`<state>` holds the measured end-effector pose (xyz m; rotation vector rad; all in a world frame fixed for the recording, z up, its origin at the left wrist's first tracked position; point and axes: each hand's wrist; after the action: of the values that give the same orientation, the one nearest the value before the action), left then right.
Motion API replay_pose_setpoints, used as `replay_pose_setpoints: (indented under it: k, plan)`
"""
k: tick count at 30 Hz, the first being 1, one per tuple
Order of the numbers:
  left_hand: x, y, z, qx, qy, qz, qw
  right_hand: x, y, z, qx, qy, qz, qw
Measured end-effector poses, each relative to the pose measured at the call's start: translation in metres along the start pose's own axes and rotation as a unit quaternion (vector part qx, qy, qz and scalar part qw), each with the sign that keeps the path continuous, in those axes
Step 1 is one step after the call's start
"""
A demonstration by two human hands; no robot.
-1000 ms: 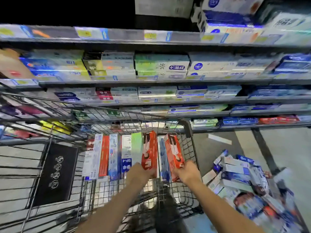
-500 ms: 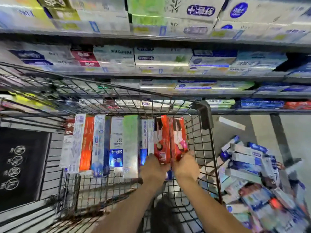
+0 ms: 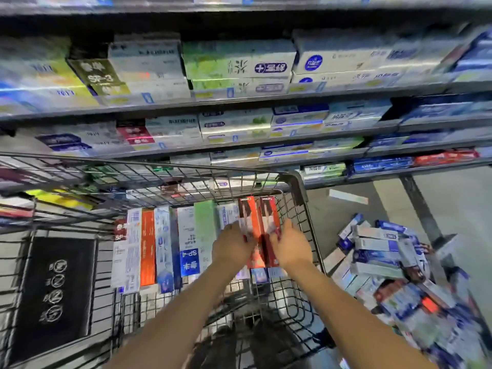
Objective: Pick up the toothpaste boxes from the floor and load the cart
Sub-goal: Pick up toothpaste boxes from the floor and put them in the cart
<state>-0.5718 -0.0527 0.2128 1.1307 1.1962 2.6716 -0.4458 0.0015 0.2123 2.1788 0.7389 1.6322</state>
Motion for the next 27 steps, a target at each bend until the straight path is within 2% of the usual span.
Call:
replay_pose_setpoints:
  k: [4,7,11,17,22,27]
  plan:
    - [0.051,0.028,0.021,-0.080,-0.112,0.040,0.990,0.051,0.032,0.004,0.081,-0.007,0.017,0.997]
    - [0.074,0.049,0.046,-0.149,-0.204,0.038,0.967,0.082,0.066,0.029,0.095,0.040,0.049,0.993]
    - [0.081,0.067,0.090,-0.243,-0.293,0.020,0.925,0.103,0.106,0.092,-0.008,0.076,0.052,0.996]
    - [0.036,0.099,0.183,-0.322,-0.360,-0.024,0.875,0.111,0.173,0.223,-0.217,-0.043,0.072,0.972]
    - [-0.041,0.099,0.250,-0.342,-0.385,-0.096,0.852,0.103,0.217,0.314,-0.319,-0.135,0.059,0.936]
    - [-0.152,0.099,0.306,-0.303,-0.414,-0.171,0.841,0.084,0.247,0.408,-0.378,-0.180,0.011,0.908]
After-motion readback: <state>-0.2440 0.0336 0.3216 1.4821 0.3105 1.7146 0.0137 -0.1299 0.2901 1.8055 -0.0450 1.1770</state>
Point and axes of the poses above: each hand's wrist, its own y-axis away from the middle knuckle, its own x-axis out of the back of the hand, z = x × y, and after that the axes turned 6 degrees about -z, right-handed
